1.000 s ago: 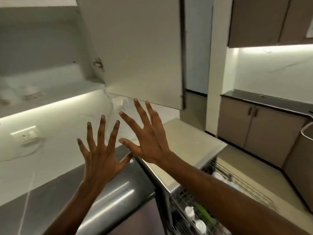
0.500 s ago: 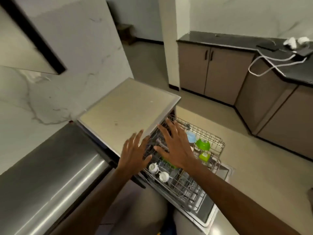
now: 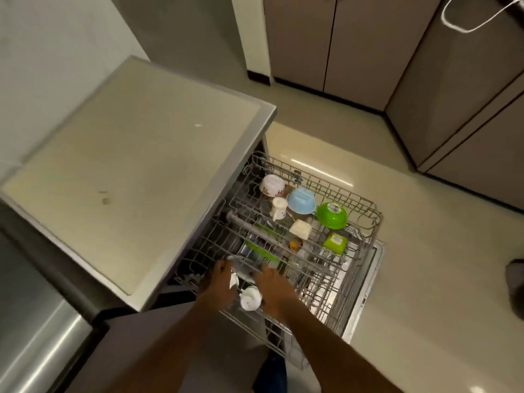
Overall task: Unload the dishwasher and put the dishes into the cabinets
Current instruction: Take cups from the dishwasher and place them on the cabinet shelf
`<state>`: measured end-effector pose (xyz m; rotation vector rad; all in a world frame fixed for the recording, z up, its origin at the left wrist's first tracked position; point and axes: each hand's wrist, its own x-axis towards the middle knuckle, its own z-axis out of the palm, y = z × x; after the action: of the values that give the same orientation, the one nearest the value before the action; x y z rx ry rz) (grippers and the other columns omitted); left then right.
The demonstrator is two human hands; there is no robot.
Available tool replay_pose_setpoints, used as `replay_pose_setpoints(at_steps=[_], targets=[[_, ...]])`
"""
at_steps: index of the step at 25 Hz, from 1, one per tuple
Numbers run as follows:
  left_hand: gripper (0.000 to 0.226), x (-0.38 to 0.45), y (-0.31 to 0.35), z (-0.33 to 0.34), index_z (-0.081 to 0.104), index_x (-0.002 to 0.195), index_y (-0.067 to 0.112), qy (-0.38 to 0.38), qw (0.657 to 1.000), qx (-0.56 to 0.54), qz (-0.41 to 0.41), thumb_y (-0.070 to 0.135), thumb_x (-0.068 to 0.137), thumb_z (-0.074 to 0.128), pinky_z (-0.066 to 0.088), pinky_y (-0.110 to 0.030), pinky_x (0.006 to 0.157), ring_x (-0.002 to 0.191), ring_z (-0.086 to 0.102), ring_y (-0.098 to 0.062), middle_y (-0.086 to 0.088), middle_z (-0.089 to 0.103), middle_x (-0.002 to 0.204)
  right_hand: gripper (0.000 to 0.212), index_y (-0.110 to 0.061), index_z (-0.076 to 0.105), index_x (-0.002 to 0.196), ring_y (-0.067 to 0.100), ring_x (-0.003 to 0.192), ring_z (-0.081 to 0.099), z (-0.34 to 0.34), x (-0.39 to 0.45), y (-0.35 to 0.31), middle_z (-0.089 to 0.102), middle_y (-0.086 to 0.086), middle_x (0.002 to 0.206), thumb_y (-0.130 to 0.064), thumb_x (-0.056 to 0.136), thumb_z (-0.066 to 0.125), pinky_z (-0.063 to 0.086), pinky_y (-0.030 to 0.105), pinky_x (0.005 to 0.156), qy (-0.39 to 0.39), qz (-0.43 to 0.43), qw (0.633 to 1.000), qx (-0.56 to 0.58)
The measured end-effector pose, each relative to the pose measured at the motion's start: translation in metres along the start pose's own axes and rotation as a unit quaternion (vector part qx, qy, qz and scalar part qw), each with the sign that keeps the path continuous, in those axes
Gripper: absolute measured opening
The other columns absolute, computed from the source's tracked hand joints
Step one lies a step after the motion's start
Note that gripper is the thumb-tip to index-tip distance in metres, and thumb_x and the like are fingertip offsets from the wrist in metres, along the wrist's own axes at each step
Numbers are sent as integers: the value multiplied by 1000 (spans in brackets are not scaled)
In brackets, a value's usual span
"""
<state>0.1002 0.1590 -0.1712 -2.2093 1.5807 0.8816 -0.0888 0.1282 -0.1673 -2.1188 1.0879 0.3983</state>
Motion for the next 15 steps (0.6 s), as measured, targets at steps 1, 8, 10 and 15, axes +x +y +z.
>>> replay_pose_setpoints(at_steps=[1, 8, 10, 15], targets=[[82, 8, 1, 7, 20, 164, 28, -4, 999, 32, -6, 40, 96, 65, 46, -47, 111, 145, 40, -29, -3, 27, 162, 73, -16, 45, 151, 40, 143, 44, 9, 11, 2, 41, 17, 157, -24, 87, 80, 46, 54, 113, -14, -12, 1000, -3], [82, 49, -21, 48, 28, 158, 28, -19, 993, 113, -41, 53, 91, 67, 50, -37, 102, 134, 52, -22, -4, 37, 156, 71, -27, 42, 155, 40, 145, 38, 75, 54, 13, 41, 12, 156, -8, 92, 68, 40, 58, 111, -52, -67, 995, -50], [82, 53, -27, 58, 29, 157, 28, -7, 994, 105, -36, 57, 90, 67, 51, -36, 102, 132, 55, -20, -2, 40, 155, 72, -29, 40, 155, 41, 145, 38, 85, 60, 12, 42, 13, 156, -7, 92, 68, 38, 63, 110, -39, -74, 995, -63], [72, 47, -15, 48, 44, 145, 20, 75, 997, 8, -12, 41, 85, 78, 53, -32, 96, 124, 59, -23, -6, 55, 138, 70, -26, 39, 154, 37, 141, 42, 72, 48, 25, 41, 8, 158, -14, 92, 70, 46, 54, 108, 15, -63, 997, 31]])
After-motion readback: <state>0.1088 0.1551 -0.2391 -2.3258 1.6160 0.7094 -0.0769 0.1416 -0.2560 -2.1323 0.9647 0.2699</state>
